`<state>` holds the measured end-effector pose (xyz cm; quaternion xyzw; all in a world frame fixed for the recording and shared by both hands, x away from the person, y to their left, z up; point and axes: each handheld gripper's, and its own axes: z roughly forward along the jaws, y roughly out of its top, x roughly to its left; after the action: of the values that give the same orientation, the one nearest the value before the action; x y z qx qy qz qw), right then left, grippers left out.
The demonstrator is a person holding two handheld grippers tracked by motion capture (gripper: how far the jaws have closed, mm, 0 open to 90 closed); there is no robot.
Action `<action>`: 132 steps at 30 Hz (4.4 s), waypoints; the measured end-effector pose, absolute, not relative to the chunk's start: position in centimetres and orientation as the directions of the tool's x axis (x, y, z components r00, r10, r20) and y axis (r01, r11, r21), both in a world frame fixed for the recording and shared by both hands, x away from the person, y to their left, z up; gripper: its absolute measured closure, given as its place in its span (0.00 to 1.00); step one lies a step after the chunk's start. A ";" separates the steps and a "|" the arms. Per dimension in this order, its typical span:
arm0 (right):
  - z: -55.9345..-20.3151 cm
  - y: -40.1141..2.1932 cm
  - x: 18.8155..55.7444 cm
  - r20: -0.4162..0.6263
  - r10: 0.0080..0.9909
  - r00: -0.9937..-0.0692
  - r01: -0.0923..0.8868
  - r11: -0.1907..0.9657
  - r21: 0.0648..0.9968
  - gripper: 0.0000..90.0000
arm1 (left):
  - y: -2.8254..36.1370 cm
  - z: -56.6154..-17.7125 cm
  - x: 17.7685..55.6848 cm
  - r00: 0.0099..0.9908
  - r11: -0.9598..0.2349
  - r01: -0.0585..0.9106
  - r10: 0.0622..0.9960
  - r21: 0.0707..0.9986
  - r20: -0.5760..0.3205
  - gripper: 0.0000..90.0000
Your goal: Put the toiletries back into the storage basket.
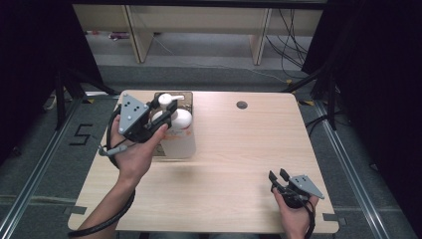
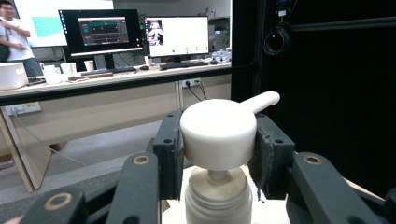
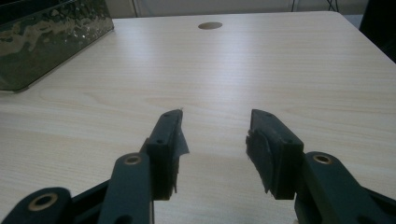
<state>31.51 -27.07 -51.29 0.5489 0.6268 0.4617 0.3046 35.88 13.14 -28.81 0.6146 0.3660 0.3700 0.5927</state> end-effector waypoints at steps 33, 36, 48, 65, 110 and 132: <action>-51.3 -27.1 31.5 0.121 0.970 -0.210 0.412 -0.025 0.911 0.61 | 15.7 -27.9 37.2 0.413 -0.011 -0.005 0.910 1.000 0.012 0.66; -51.3 -27.1 31.5 0.121 0.970 -0.209 0.413 -0.025 0.911 0.61 | 15.9 -28.0 37.5 0.412 -0.012 -0.014 0.911 1.000 0.016 0.66; -51.4 -27.3 31.7 0.096 0.968 -0.231 0.383 -0.001 0.924 0.61 | 16.7 -28.4 39.0 0.397 -0.007 -0.013 0.918 1.000 0.011 0.66; -51.4 -27.3 31.8 0.102 0.966 -0.237 0.381 -0.004 0.925 0.60 | 17.4 -29.4 40.9 0.389 -0.020 0.007 0.921 1.000 0.016 0.66; -51.4 -27.2 31.8 0.104 0.963 -0.250 0.389 0.002 0.921 0.60 | 17.8 -31.5 43.2 0.393 -0.070 0.032 0.918 0.997 0.051 0.66; -51.3 -27.1 31.7 0.105 0.964 -0.243 0.403 0.001 0.915 0.60 | 17.9 -33.2 43.1 0.391 -0.070 0.066 0.920 0.995 0.039 0.66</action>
<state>31.70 -27.15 -51.32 0.5350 0.6388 0.4618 0.3041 43.12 17.90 -33.20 0.6223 0.3961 0.3844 0.5550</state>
